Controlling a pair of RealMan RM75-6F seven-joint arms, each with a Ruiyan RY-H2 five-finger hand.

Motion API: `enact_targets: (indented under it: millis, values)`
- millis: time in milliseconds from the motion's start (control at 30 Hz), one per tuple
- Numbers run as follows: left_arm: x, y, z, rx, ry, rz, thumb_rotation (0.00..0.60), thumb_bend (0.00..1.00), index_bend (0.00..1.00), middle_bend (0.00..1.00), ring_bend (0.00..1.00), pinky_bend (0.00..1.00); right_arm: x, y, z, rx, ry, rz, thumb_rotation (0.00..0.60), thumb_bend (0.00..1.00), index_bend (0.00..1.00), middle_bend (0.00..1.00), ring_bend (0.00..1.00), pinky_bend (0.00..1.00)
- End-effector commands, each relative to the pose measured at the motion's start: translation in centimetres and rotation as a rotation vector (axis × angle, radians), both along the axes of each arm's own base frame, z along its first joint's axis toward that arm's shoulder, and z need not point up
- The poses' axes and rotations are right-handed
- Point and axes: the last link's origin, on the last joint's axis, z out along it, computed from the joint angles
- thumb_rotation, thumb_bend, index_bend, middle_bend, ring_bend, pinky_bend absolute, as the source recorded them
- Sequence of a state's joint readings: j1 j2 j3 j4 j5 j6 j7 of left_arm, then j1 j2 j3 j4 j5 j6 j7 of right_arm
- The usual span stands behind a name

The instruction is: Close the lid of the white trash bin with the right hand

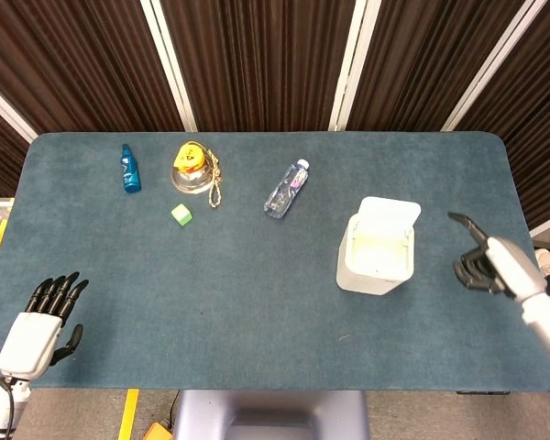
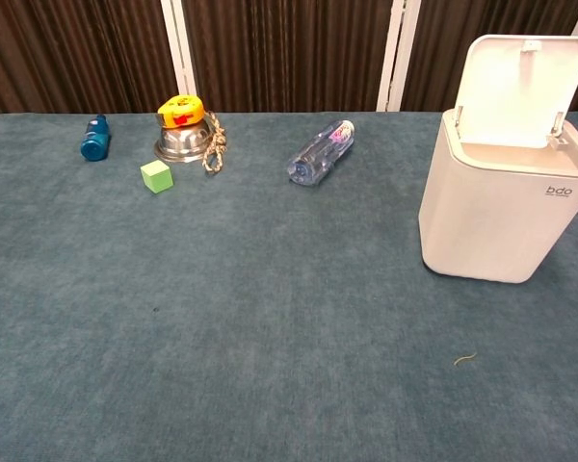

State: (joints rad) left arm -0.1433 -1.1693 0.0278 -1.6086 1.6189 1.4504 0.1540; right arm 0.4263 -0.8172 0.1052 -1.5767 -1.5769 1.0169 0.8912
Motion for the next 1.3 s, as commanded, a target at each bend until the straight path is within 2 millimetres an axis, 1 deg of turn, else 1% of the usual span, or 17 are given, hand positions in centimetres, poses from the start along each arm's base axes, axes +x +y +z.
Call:
enact_targets:
  millis: [33, 133, 233, 333, 433, 800, 967, 1200, 1300]
  values:
    - [0.0, 0.2, -0.4, -0.008, 0.009, 0.011, 0.6, 0.49, 0.04, 0.0, 0.0, 0.1, 3.6, -4.8, 3.3, 0.034, 0.005, -0.004, 0.6, 0.64, 0.22, 1.0, 1.0, 1.0]
    - [-0.1, 0.4, -0.7, -0.013, 0.017, 0.02, 0.6, 0.49, 0.04, 0.0, 0.0, 0.1, 5.4, -6.4, 3.2, 0.066, 0.042, 0.007, 0.6, 0.65, 0.24, 1.0, 1.0, 1.0]
    - [-0.1, 0.6, -0.8, -0.014, 0.022, 0.027, 0.6, 0.49, 0.04, 0.0, 0.0, 0.1, 7.2, -7.5, 2.8, 0.11, 0.108, 0.014, 0.6, 0.65, 0.28, 1.0, 1.0, 1.0]
    - [-0.1, 0.7, -0.8, -0.01, 0.023, 0.029, 0.6, 0.49, 0.04, 0.0, 0.0, 0.1, 8.5, -7.9, 2.4, 0.144, 0.181, 0.023, 0.6, 0.65, 0.3, 1.0, 1.0, 1.0]
    - [-0.1, 0.6, -0.6, -0.005, 0.019, 0.028, 0.6, 0.49, 0.04, 0.0, 0.0, 0.1, 9.0, -7.6, 1.8, 0.162, 0.208, 0.027, 0.6, 0.65, 0.31, 1.0, 1.0, 1.0]
    - [-0.2, 0.6, -0.2, 0.007, 0.012, 0.036, 0.6, 0.49, 0.04, 0.0, 0.0, 0.1, 8.7, -8.8, -0.8, 0.206, 0.234, -0.031, 0.6, 0.65, 0.32, 1.0, 1.0, 1.0]
    - [-0.2, 0.6, -0.2, 0.005, 0.012, 0.039, 0.6, 0.49, 0.04, 0.0, 0.0, 0.1, 8.5, -8.2, -1.7, 0.226, 0.24, -0.029, 0.6, 0.65, 0.33, 1.0, 1.0, 1.0]
    - [-0.2, 0.6, -0.4, -0.009, 0.017, 0.041, 0.6, 0.49, 0.04, 0.0, 0.0, 0.1, 7.5, -7.0, -1.5, 0.207, 0.245, -0.021, 0.6, 0.65, 0.34, 1.0, 1.0, 1.0]
    - [-0.1, 0.6, -0.4, -0.007, 0.017, 0.036, 0.6, 0.49, 0.04, 0.0, 0.0, 0.1, 7.2, -6.0, -1.4, 0.203, 0.251, -0.002, 0.6, 0.65, 0.34, 1.0, 1.0, 1.0]
